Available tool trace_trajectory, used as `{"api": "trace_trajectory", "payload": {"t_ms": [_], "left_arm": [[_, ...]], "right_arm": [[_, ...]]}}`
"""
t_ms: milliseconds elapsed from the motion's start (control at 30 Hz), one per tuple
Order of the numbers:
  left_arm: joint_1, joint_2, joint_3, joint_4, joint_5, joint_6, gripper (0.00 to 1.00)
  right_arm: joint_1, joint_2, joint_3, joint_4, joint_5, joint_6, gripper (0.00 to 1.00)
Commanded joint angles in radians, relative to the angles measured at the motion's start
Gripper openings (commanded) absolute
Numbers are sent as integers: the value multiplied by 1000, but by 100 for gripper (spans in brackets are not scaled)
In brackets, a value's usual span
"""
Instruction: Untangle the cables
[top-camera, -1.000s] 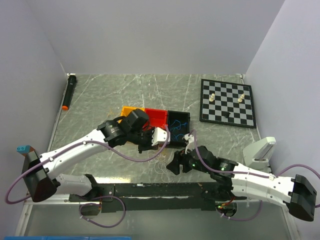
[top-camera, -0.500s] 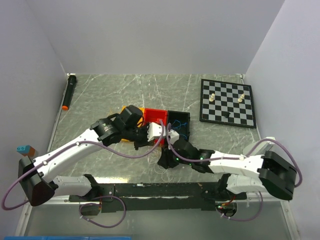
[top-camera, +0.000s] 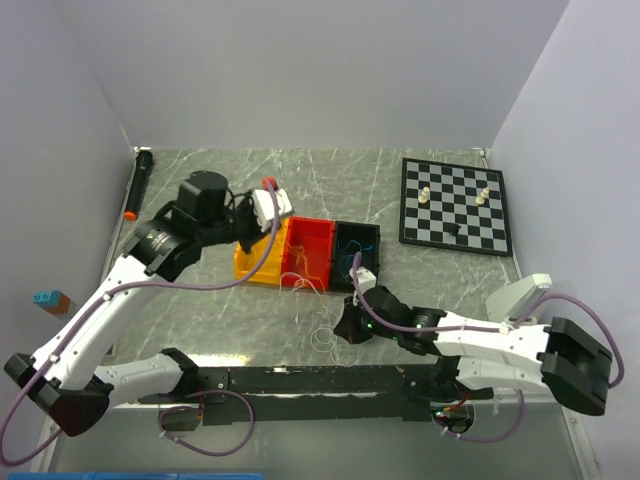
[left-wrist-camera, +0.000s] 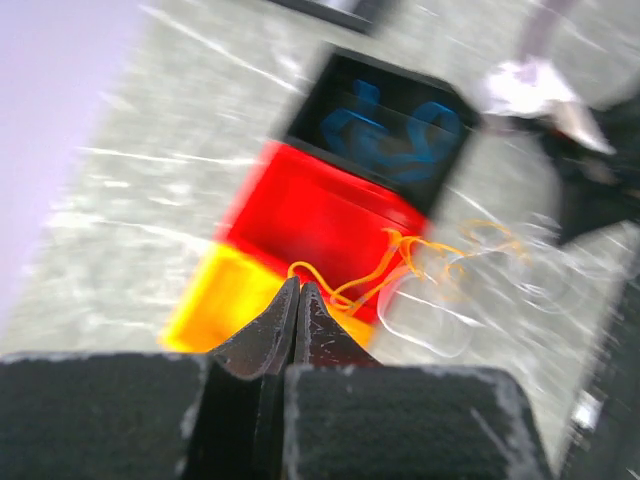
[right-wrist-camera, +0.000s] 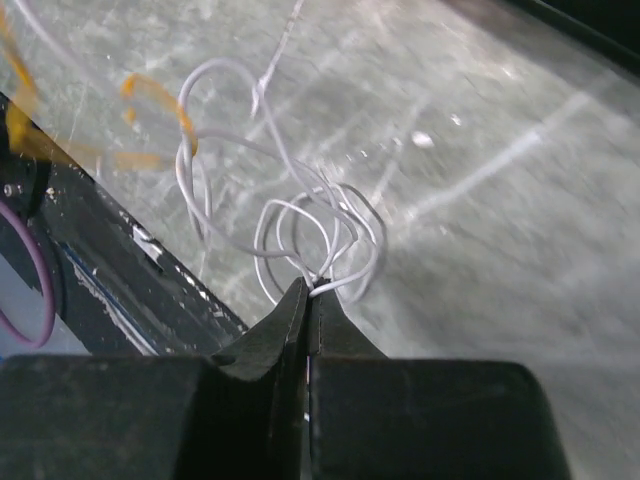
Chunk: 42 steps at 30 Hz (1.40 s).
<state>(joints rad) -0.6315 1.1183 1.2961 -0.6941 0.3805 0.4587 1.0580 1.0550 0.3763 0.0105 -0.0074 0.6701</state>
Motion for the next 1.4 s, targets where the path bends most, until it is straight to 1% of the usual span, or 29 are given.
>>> {"api": "trace_trajectory", "payload": {"t_ms": [0, 67, 200, 300, 433, 567, 633, 733, 800, 967, 1167, 1233, 1367], "left_arm": [[62, -49, 60, 158, -156, -11, 1], [81, -58, 55, 235, -228, -32, 1], [96, -71, 65, 364, -340, -58, 1], [98, -78, 60, 477, -464, -57, 1], [98, -78, 52, 619, -636, -8, 1], [99, -43, 92, 721, -721, 35, 1], [105, -25, 129, 725, -715, 31, 1], [105, 5, 176, 610, -623, -12, 1], [107, 9, 166, 533, -551, -52, 1], [105, -9, 8, 430, -434, -130, 1], [113, 12, -188, 467, -451, -153, 1], [121, 41, -218, 479, -434, -172, 1], [122, 118, -241, 482, -370, -175, 1]], "right_arm": [[8, -104, -39, -107, 46, 46, 0], [8, -124, -48, -132, 44, 51, 0], [10, -113, -51, -182, 41, 66, 0], [10, -130, -60, -196, 49, 71, 0], [10, -136, -65, -230, 55, 82, 0], [13, -125, -59, -245, 60, 86, 0], [14, -112, -53, -239, 55, 82, 0], [20, -113, -51, -230, 50, 69, 0], [25, -145, -57, -218, 50, 62, 0], [37, -298, -66, -188, 60, 19, 0], [39, -389, -24, -173, 17, -40, 0], [39, -398, -10, -169, 15, -50, 0], [39, -403, 16, -153, -49, -67, 0]]}}
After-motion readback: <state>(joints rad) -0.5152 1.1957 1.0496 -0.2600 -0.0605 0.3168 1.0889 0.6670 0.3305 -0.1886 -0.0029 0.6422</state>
